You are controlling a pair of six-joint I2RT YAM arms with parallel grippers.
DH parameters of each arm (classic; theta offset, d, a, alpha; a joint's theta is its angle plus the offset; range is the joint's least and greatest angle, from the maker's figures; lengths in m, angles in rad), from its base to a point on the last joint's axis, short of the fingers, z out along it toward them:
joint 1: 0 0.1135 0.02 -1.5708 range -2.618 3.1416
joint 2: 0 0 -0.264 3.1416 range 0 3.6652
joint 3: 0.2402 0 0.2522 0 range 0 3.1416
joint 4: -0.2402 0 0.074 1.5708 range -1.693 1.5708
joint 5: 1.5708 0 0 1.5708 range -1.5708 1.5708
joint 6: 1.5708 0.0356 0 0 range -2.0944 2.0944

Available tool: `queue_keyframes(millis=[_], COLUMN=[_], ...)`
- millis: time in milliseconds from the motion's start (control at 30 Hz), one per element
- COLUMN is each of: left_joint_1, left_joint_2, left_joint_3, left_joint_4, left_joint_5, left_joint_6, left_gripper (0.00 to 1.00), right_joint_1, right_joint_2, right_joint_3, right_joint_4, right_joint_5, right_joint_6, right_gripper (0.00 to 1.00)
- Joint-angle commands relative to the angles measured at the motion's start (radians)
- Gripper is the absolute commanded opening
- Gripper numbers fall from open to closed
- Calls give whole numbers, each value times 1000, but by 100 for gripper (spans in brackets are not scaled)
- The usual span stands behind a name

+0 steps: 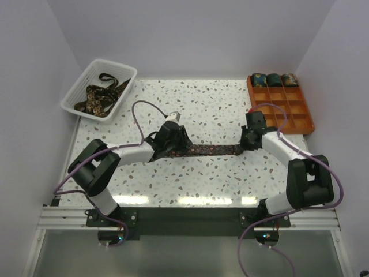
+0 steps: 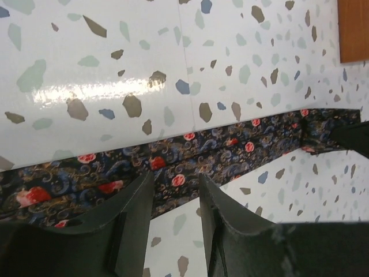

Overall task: Roll the ties
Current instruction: Roll the tie

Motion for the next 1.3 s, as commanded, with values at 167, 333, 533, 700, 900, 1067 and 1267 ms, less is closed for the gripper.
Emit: queue_keyframes(millis=[167, 333, 533, 700, 900, 1067, 1267], left_joint_1=[-4, -4, -4, -4, -4, -4, -4], left_joint_2=[-63, -57, -77, -71, -55, -64, -72], left_joint_3=[-96, -97, -116, -140, -160, -171, -179], left_joint_4=[19, 18, 24, 45, 73, 79, 81], left_joint_5=[39, 42, 39, 43, 54, 54, 54], left_joint_6=[22, 17, 13, -13, -36, -42, -46], left_gripper=[41, 40, 40, 39, 37, 36, 36], right_joint_1=[203, 295, 384, 442, 522, 550, 551], right_joint_2=[115, 227, 310, 382, 532, 575, 534], right_joint_3=[167, 257, 339, 411, 493, 506, 480], right_joint_4=[-201, -315, -405, -474, -593, -582, -484], right_joint_5=[456, 626, 772, 844, 927, 888, 765], right_joint_6=[-3, 63, 140, 220, 323, 330, 266], right_gripper=[0, 0, 0, 0, 0, 1, 17])
